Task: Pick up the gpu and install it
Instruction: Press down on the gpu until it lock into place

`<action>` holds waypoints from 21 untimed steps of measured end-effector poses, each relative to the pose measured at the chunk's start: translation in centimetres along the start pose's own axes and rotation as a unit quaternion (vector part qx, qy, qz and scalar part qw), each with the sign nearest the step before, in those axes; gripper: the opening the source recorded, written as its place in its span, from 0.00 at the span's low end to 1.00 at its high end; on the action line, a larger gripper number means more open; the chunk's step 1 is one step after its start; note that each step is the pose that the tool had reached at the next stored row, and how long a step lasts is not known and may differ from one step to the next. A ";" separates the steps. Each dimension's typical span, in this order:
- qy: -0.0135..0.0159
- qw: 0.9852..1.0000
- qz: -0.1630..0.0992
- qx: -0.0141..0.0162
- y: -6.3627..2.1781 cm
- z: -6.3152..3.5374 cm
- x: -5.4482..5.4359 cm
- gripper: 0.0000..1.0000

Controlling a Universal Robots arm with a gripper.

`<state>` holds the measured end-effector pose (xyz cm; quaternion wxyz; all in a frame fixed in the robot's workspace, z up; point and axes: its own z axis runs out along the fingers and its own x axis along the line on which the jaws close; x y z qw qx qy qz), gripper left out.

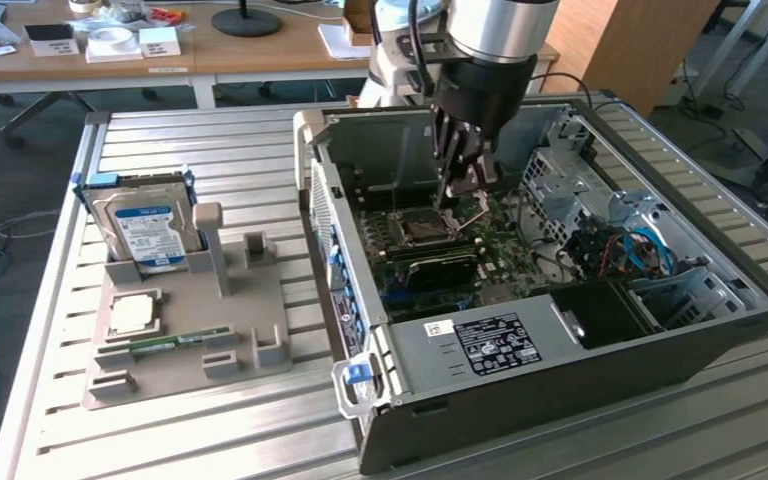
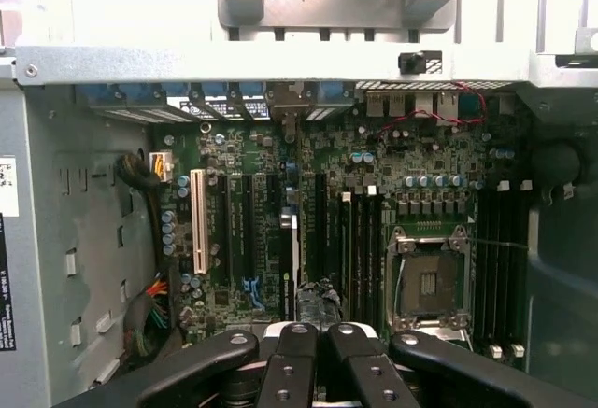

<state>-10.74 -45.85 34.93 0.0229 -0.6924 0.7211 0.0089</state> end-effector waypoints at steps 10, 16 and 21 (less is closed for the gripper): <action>0.000 1.000 0.000 0.000 0.01 0.62 0.0 0.11; 0.000 1.000 0.000 0.000 0.03 1.56 0.1 0.11; 0.001 1.000 0.000 0.000 0.04 2.13 0.1 0.11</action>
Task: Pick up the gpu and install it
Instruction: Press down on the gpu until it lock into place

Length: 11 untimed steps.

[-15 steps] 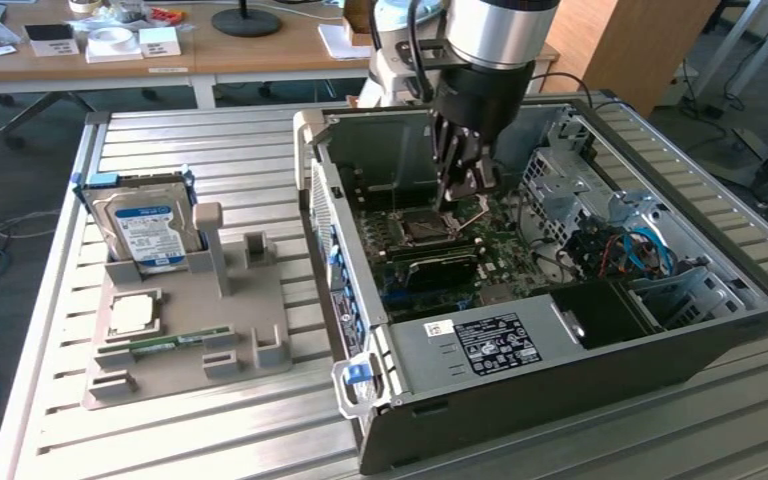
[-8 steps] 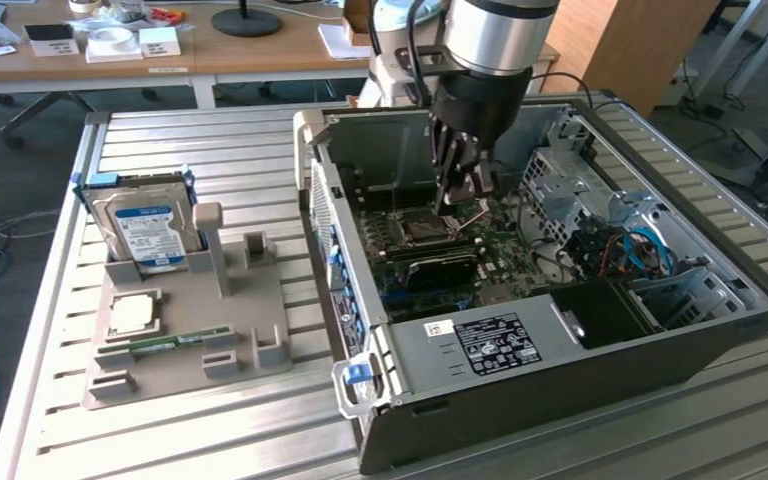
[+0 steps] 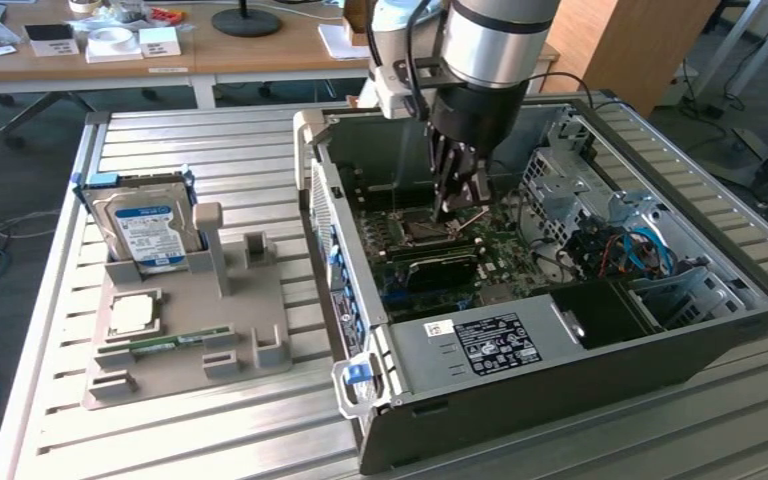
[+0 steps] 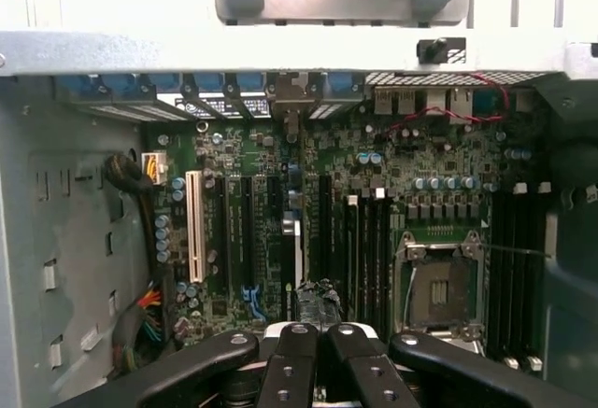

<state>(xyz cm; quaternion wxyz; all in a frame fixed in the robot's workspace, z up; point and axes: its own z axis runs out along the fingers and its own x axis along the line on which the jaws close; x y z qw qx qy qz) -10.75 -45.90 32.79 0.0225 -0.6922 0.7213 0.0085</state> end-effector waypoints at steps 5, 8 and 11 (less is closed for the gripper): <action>0.000 1.000 0.000 0.000 0.01 0.34 0.0 0.11; 0.000 1.000 0.000 0.000 0.01 0.41 0.0 0.11; 0.000 1.000 0.000 0.000 0.02 0.92 0.0 0.11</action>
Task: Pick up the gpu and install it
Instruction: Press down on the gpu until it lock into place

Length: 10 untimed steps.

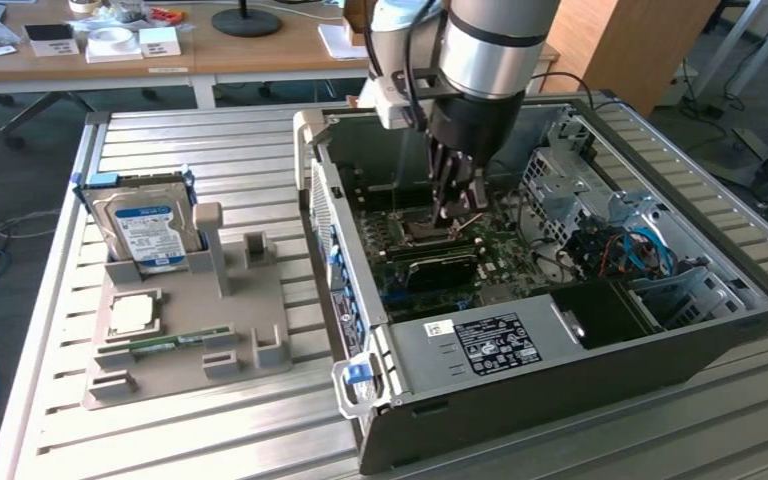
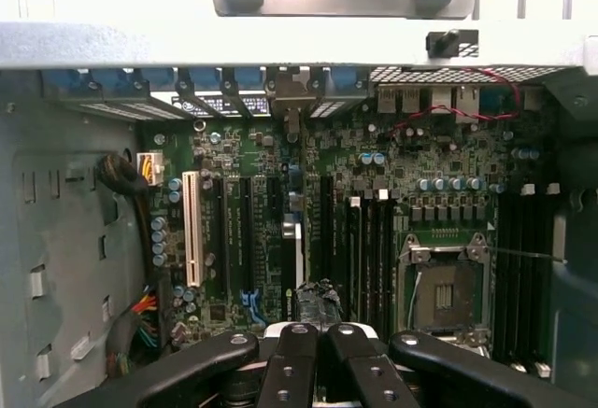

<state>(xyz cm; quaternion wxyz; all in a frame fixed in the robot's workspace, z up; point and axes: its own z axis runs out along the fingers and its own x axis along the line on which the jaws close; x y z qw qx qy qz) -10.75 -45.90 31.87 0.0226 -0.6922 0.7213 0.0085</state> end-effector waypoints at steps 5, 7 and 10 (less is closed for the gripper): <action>0.000 1.000 0.000 0.000 0.00 0.22 0.0 0.11; 0.000 1.000 0.000 0.000 0.00 0.25 0.0 0.11; 0.000 1.000 0.000 0.000 0.01 0.67 0.0 0.11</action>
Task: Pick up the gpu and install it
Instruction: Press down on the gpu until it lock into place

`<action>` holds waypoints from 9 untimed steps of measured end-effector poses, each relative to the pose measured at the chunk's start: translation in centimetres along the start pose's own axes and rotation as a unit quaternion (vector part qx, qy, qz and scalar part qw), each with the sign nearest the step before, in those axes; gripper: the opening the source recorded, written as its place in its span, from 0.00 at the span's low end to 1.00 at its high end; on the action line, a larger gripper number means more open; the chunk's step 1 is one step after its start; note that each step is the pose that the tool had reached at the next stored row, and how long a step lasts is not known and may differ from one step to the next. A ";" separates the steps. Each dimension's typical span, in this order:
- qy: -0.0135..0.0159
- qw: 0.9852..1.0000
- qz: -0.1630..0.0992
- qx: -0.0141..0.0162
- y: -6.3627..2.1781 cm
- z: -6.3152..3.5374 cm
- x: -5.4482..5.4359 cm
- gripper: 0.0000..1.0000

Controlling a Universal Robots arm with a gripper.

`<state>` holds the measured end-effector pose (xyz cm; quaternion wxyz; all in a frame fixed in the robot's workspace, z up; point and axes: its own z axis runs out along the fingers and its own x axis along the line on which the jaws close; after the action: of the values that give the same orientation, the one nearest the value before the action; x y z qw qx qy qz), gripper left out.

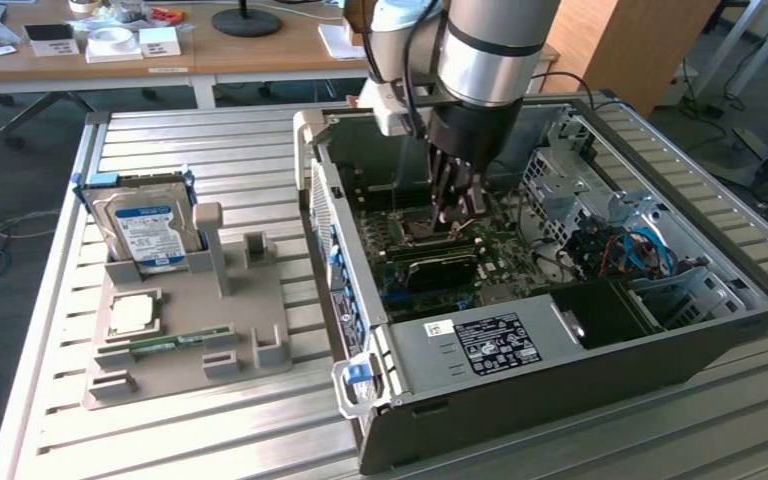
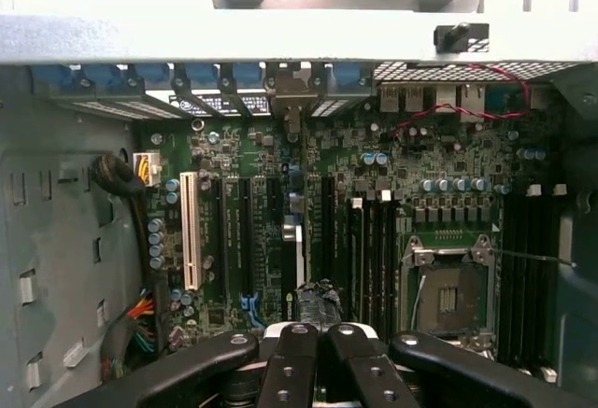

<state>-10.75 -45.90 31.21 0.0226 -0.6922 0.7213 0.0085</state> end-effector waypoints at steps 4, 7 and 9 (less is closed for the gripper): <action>0.000 1.000 0.000 0.000 0.01 0.66 0.0 0.11; 0.000 1.000 0.000 0.000 0.02 0.67 0.0 0.11; 0.000 1.000 0.000 0.000 0.02 0.91 0.0 0.11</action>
<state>-10.75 -45.90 30.29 0.0228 -0.6922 0.7213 0.0087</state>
